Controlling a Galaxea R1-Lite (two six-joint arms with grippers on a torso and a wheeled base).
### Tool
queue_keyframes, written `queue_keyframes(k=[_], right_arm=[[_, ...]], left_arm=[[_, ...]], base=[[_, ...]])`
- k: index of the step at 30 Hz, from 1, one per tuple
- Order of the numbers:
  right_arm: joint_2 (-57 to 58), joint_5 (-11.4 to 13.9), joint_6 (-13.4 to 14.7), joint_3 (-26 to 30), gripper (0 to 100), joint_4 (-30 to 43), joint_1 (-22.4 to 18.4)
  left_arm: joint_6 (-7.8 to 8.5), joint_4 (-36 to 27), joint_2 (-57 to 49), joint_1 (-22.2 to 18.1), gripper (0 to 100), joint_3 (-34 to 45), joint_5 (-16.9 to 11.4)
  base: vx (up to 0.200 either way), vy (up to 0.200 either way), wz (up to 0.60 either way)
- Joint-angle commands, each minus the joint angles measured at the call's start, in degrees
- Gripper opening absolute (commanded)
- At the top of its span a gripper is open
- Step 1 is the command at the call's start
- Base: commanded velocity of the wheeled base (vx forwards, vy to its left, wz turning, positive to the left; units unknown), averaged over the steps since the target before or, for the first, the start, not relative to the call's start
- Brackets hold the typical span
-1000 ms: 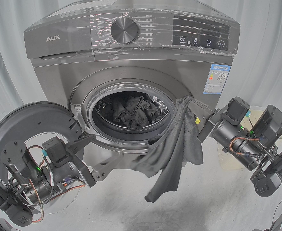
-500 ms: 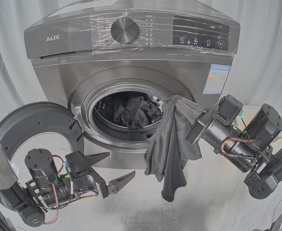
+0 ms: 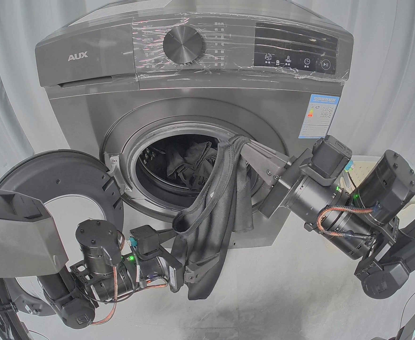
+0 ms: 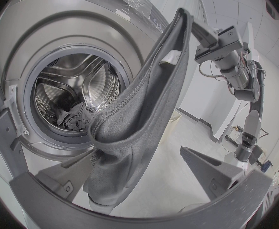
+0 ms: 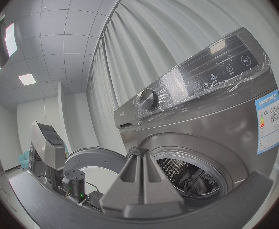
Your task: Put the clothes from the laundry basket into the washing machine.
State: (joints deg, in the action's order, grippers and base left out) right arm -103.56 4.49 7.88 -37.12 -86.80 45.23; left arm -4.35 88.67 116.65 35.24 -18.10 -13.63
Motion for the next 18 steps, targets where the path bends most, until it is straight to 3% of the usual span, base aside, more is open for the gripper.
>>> queue_keyframes(k=[1,7,18], right_arm=[[0.0,0.0,0.0,-0.2,0,0.0,0.7],[-0.2,-0.1,0.0,-0.9,0,0.0,1.5],[0.0,-1.5,0.1,-1.1,0,0.0,2.7]], left_arm=[[0.22,0.0,2.8,-0.1,100,-1.2,0.0],[1.10,0.0,5.3,-0.1,100,-3.3,0.1],[1.01,0.0,12.5,-0.4,100,-12.7,-0.3]], base=[[0.000,0.000,0.00],[0.000,0.000,0.00],[0.000,0.000,0.00]])
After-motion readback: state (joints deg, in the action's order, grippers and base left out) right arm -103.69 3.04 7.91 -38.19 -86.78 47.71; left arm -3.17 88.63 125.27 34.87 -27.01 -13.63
